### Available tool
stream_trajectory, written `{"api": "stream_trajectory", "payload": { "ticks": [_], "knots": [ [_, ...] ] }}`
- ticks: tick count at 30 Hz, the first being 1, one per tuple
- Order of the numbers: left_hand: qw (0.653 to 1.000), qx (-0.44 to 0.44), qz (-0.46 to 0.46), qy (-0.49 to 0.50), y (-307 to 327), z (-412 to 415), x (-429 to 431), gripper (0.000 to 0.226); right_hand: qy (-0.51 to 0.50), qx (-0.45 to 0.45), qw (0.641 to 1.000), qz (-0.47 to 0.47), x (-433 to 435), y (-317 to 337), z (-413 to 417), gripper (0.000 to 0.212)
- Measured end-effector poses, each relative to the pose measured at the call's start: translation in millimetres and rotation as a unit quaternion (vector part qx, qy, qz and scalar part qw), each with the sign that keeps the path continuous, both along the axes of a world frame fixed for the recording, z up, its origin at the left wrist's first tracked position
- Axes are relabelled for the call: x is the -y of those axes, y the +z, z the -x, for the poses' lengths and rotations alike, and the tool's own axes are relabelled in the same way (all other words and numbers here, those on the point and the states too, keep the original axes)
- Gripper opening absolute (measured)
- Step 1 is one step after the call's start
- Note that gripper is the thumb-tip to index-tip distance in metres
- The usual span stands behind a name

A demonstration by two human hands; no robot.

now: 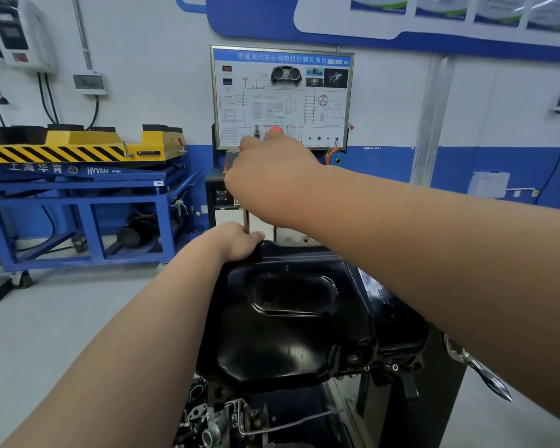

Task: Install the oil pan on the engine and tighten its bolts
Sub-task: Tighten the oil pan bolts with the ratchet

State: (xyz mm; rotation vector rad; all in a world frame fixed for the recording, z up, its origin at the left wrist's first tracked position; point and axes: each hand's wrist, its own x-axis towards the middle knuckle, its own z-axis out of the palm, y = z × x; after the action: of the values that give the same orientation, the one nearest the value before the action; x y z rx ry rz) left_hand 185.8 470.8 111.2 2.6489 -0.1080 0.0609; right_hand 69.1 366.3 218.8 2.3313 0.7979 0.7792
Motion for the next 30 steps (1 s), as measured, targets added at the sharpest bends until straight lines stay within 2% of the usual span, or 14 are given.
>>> {"api": "stream_trajectory", "payload": {
  "ticks": [3, 6, 8, 11, 14, 16, 19, 21, 23, 25, 27, 30],
  "knots": [
    [1.0, 0.002, 0.009, -0.014, 0, -2, -1, 0.049, -0.005, 0.025, 1.0, 0.007, -2, -5, -5, 0.033],
    [0.999, -0.027, -0.02, -0.02, 1, -1, 0, 0.038, -0.053, -0.012, 0.996, -0.071, -3, -9, -9, 0.039],
    [0.996, -0.062, -0.058, -0.028, 1, 1, 3, 0.018, -0.059, -0.037, 0.992, -0.101, -6, -12, -9, 0.046],
    [0.999, 0.001, -0.012, -0.049, 1, 4, 1, 0.015, -0.028, -0.027, 0.995, -0.089, -11, -12, -7, 0.039],
    [0.999, 0.021, 0.02, -0.02, 0, 1, -2, 0.045, -0.022, -0.021, 0.999, -0.043, -9, -2, -3, 0.028],
    [1.0, 0.008, 0.016, -0.005, -2, -2, -3, 0.052, -0.014, -0.009, 1.0, -0.005, -6, 1, -2, 0.024],
    [0.999, 0.02, 0.024, -0.031, -2, -3, -3, 0.044, -0.016, 0.024, 1.0, 0.01, -7, -7, -7, 0.027],
    [0.999, 0.013, 0.012, -0.044, -1, -4, 0, 0.039, -0.039, 0.017, 0.998, -0.043, -7, -12, -9, 0.028],
    [0.998, -0.038, -0.035, -0.037, 0, -2, 3, 0.035, -0.058, -0.013, 0.994, -0.093, -7, -14, -10, 0.041],
    [0.998, -0.023, -0.042, -0.043, 0, -1, 3, 0.025, -0.049, -0.023, 0.993, -0.106, -6, -15, -11, 0.044],
    [0.999, 0.022, 0.002, -0.049, -1, -5, -1, 0.032, -0.035, -0.019, 0.995, -0.094, -6, -13, -10, 0.04],
    [0.999, 0.025, 0.019, -0.04, -2, -6, -3, 0.039, -0.018, -0.014, 0.998, -0.059, -3, -10, -6, 0.037]
  ]
}}
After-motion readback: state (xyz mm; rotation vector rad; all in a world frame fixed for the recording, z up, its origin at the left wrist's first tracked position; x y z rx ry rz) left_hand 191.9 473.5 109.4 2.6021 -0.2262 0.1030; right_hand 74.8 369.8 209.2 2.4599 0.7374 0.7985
